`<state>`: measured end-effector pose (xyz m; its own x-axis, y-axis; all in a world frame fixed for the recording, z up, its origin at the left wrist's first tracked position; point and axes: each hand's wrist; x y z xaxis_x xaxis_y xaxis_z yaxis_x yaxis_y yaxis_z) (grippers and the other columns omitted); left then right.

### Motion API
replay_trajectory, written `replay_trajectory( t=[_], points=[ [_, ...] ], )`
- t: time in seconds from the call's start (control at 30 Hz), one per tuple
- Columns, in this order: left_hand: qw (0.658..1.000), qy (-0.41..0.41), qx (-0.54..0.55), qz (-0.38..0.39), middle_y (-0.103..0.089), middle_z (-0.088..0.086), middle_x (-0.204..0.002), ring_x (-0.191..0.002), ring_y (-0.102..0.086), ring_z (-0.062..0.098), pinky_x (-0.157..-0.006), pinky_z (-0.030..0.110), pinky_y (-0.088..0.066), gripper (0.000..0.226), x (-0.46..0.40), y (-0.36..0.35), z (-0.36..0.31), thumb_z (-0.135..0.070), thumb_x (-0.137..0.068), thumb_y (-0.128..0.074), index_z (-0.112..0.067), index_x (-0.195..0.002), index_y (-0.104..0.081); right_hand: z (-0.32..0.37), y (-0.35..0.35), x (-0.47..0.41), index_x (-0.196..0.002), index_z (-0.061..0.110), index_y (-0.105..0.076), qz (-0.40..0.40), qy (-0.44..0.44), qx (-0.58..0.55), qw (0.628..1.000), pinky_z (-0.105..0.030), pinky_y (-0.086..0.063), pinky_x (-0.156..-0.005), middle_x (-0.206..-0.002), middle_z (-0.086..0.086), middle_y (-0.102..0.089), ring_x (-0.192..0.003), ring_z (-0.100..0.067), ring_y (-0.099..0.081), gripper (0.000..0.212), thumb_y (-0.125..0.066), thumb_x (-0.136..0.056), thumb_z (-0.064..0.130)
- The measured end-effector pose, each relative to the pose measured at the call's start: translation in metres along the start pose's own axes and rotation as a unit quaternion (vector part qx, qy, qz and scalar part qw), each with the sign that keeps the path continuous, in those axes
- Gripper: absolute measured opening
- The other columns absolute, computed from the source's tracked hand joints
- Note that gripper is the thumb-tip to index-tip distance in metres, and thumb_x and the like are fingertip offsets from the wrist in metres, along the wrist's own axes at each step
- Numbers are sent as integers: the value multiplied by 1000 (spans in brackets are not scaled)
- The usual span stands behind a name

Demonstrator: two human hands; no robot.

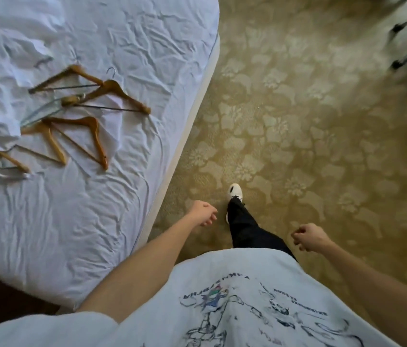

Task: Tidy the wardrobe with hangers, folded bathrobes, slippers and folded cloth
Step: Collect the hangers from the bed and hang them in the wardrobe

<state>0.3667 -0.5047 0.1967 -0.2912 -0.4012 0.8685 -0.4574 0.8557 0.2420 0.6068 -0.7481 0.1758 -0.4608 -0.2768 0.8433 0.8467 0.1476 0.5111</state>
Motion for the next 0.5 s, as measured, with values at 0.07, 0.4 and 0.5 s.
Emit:
replay_trajectory(
  t=[0.07, 0.4, 0.5],
  points=[
    [1000, 12, 4, -13, -67, 4, -74, -52, -54, 13, -49, 23, -41, 13, -31, 19, -45, -13, -99, -57, -7, -94, -69, 31, 43, -35, -87, 6, -72, -10, 9, -8, 1000, -30, -56, -59, -77, -7, -73, -61, -18, -67, 19, -58, -96, 16],
    [984, 80, 108, -120, -69, 10, -76, -55, -55, 18, -49, 24, -43, 16, -107, 128, -161, -11, -94, -61, -1, -90, -72, 309, 198, -133, -99, 7, -73, 36, 190, 45, 980, -23, -56, -59, -83, -3, -73, -69, -14, -70, 21, -54, -93, 14],
    [974, 102, 145, -143, -70, 9, -75, -57, -57, 18, -50, 24, -43, 18, -127, 164, -169, -13, -95, -60, -4, -85, -71, 403, 215, -153, -98, 15, -72, 64, 262, 99, 958, -26, -57, -60, -84, -2, -73, -68, -14, -69, 20, -53, -91, 15]
  ],
)
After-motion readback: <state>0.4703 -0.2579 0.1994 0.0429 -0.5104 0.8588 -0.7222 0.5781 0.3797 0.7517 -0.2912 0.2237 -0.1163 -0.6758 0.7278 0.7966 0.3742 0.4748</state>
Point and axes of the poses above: each hand's wrist, its own x-axis away from the middle knuckle, its own y-axis out of the back of the hand, z = x × y
